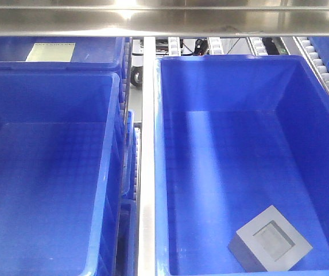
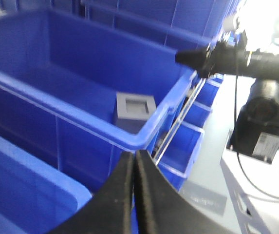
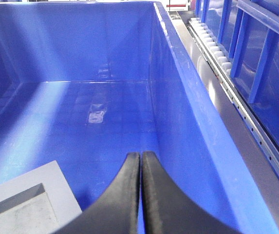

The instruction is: Sort gray base to blue bin

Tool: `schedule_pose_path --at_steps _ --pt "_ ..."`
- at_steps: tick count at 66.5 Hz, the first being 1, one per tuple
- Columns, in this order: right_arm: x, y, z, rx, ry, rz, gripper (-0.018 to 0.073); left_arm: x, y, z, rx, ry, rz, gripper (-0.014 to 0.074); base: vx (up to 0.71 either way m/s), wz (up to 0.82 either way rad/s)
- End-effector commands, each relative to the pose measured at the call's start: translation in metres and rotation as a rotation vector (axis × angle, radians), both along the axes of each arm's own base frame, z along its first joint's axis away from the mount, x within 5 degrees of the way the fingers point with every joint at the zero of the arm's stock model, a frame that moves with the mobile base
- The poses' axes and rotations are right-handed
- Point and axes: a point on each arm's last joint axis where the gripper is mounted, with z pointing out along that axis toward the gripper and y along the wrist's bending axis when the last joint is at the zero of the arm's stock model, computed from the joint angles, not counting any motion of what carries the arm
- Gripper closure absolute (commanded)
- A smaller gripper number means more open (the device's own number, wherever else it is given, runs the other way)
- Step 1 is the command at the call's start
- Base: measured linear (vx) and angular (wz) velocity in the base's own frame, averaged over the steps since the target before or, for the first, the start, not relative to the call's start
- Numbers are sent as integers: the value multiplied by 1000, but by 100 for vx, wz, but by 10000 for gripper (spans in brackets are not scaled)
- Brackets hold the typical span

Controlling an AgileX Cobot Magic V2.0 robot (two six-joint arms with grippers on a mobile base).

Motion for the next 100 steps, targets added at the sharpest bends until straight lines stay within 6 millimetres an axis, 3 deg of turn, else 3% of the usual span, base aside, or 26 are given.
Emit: schedule_pose_path --at_steps 1,48,55,64,90,100 --pt "2 0 3 -20 -37 -2 564 -2 4 14 -96 -39 6 604 0 0" --pt "2 0 3 -20 -37 -2 564 -2 4 13 -99 -41 6 604 0 0" --pt "2 0 3 -20 -37 -2 564 1 5 13 -91 -109 33 604 0 0" --pt "2 0 3 -20 -37 -2 564 7 11 8 -85 -248 160 604 0 0" --pt "2 0 3 -20 -37 -2 564 10 34 -33 -37 -292 692 604 0 0" --pt "2 0 3 -20 -37 -2 564 14 39 -38 -1 -284 866 604 0 0"
